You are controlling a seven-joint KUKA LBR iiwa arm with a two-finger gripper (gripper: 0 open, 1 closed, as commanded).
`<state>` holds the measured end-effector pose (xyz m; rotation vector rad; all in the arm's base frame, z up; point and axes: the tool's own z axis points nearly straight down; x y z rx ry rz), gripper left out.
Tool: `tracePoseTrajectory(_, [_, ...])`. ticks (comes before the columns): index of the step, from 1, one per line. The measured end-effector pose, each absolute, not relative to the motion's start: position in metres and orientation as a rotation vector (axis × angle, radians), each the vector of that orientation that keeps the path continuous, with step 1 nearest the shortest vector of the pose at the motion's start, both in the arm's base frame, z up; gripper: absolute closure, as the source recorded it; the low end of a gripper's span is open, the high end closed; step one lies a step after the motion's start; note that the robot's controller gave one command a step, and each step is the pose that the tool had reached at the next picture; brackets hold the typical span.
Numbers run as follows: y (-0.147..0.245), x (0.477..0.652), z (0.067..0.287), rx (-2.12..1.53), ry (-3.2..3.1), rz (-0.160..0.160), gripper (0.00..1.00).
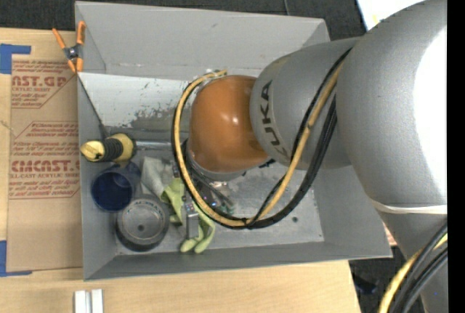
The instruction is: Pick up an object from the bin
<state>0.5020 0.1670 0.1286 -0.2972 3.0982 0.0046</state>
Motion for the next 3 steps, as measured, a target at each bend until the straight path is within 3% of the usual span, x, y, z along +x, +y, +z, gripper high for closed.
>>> tracePoseTrajectory(1, [0.161,0.492,0.105,-0.035,3.115,0.006,0.00])
tracePoseTrajectory(2, [0.115,0.483,0.085,-0.314,3.091,0.009,1.00])
tracePoseTrajectory(3, [0.115,0.483,0.086,-0.315,3.091,0.009,1.00])
